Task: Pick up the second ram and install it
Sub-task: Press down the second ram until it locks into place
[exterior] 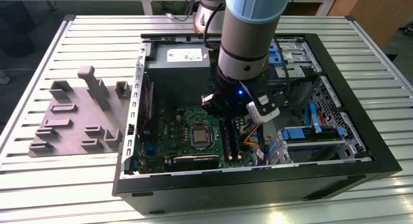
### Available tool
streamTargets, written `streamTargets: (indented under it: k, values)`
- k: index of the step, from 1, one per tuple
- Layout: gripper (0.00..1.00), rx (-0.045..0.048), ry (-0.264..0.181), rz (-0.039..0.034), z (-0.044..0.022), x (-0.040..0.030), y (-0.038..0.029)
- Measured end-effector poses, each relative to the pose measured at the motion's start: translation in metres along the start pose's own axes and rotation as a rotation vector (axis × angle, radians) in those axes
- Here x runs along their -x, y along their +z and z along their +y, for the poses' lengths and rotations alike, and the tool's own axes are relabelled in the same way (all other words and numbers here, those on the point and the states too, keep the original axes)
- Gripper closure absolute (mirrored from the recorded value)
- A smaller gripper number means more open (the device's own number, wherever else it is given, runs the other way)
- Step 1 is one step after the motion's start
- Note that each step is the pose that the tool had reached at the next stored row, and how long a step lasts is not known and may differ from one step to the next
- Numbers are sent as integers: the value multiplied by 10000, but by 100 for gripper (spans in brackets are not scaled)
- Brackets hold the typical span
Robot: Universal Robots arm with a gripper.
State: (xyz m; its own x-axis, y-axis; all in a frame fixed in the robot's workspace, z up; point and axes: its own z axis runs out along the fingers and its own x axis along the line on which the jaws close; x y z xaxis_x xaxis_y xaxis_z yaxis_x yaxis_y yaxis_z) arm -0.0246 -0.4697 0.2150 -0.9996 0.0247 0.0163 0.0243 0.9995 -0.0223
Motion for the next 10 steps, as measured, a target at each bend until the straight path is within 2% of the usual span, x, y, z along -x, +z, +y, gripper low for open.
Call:
streamTargets:
  k: [2,5,7,10]
  values:
    - [89,64,0,-20,0,0,-31]
    - [89,39,0,-11,-6,-3,-146]
    - [89,39,-1,-12,-8,-4,-199]
    - [89,42,-1,-13,-7,-4,-207]
